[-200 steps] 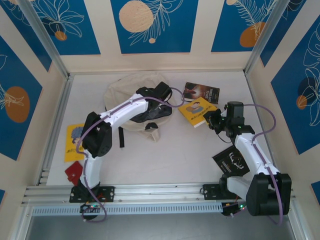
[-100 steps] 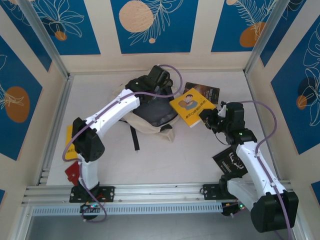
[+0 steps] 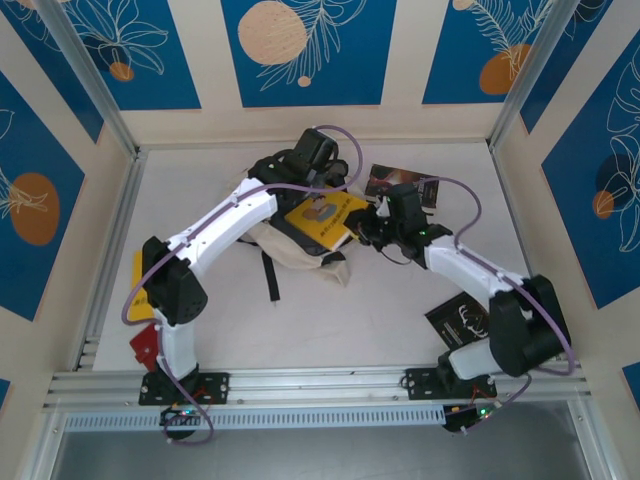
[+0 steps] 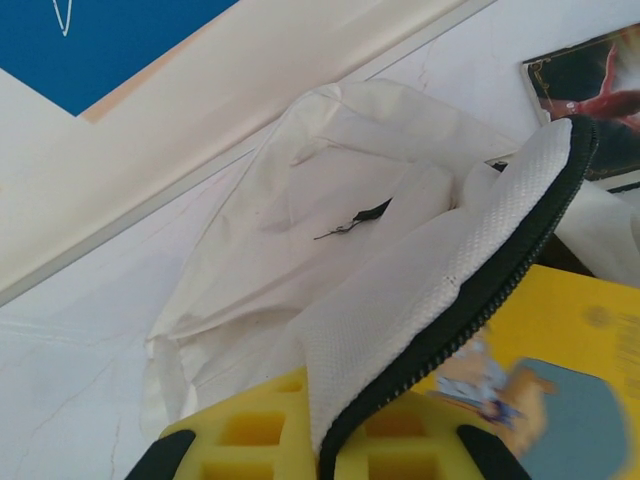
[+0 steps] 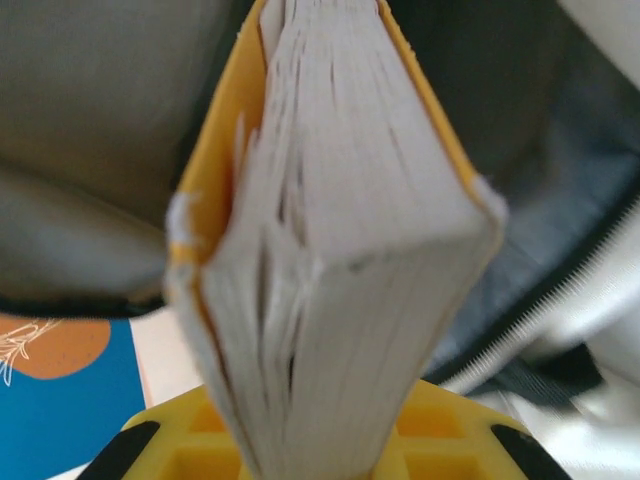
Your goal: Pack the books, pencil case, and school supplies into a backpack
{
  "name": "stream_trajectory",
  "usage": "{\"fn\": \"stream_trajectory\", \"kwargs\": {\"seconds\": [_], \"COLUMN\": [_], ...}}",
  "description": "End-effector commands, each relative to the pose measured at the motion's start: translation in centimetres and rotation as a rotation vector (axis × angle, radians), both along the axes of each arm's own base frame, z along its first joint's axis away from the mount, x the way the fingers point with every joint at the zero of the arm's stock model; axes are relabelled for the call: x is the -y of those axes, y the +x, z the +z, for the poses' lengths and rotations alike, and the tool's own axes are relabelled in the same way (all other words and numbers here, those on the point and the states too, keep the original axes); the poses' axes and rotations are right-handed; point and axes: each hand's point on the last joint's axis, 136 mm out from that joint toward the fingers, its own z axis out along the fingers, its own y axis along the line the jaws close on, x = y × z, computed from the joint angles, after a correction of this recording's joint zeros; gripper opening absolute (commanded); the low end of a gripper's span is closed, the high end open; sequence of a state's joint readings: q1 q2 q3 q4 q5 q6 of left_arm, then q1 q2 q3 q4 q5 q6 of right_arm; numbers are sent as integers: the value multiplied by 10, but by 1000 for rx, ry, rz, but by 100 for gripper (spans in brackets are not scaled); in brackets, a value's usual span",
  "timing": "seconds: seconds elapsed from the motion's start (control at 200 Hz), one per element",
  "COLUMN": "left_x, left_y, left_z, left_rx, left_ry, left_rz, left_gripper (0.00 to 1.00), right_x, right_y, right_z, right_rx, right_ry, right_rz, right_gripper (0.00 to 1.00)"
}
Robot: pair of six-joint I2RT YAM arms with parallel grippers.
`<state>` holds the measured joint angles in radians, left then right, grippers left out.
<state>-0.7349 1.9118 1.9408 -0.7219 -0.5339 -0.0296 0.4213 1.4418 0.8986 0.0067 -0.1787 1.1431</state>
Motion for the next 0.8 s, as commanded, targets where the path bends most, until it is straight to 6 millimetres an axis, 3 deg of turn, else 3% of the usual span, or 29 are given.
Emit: {"fn": "stream_trajectory", "kwargs": {"seconds": [0.0, 0.215, 0.415, 0.58, 0.795], "left_x": [0, 1, 2, 3, 3], "left_y": [0, -1, -2, -1, -1], "left_z": [61, 72, 78, 77, 69], "left_rx": [119, 132, 134, 132, 112], "left_ry": [-154, -212, -257, -270, -252], "left_rz": [19, 34, 48, 49, 58], "left_gripper": [0, 0, 0, 0, 0], "right_x": [-24, -46, -59, -75, -92], "right_y": [46, 91, 118, 142, 161], "right_z": [60, 43, 28, -5, -34], "right_rx": [213, 250, 271, 189, 129], "right_ry": [101, 108, 80, 96, 121], "right_rz": [-52, -138, -208, -229, -262], "right_gripper": [3, 3, 3, 3, 3]}}
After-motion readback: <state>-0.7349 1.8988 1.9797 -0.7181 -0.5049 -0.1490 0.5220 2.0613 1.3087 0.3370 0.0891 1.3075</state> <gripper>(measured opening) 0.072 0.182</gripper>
